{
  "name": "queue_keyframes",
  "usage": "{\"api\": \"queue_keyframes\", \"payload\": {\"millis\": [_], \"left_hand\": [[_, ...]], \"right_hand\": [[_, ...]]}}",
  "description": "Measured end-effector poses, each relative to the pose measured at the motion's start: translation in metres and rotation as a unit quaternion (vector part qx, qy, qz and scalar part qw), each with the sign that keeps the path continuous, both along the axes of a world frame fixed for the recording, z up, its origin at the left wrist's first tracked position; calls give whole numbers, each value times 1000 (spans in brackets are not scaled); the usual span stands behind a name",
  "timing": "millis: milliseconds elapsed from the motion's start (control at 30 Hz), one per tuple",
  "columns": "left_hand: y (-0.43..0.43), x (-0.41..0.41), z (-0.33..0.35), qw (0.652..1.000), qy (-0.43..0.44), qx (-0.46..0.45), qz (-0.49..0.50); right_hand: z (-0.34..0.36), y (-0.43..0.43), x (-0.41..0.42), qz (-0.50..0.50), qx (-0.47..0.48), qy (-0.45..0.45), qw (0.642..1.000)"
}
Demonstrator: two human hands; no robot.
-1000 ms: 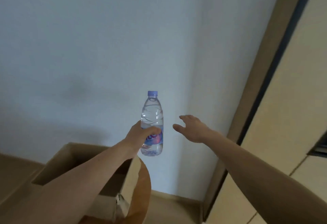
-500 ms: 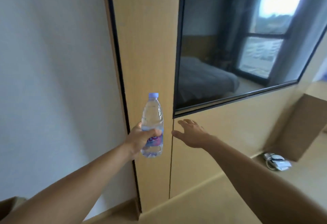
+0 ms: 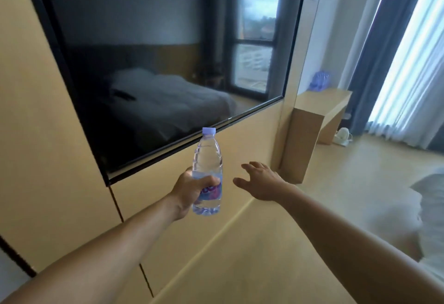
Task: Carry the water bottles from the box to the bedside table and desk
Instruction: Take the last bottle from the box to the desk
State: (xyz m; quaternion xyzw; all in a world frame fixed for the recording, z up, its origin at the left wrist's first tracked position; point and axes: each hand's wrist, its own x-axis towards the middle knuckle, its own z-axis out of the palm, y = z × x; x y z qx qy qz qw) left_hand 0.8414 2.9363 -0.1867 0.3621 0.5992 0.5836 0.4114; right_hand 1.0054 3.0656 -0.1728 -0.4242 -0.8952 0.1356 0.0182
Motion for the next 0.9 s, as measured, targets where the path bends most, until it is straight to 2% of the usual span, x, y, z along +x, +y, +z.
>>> {"api": "queue_keyframes", "payload": {"millis": [267, 533, 767, 900], "left_hand": [[160, 25, -7, 992, -13, 5, -124], [311, 57, -5, 973, -22, 22, -228], [410, 126, -3, 947, -30, 29, -319], [472, 176, -10, 942, -25, 28, -333]], "right_hand": [[-7, 104, 60, -119, -12, -7, 993], [4, 195, 107, -243, -16, -7, 970], [-3, 271, 182, -315, -19, -21, 949], [-11, 328, 233, -327, -15, -21, 945]]}}
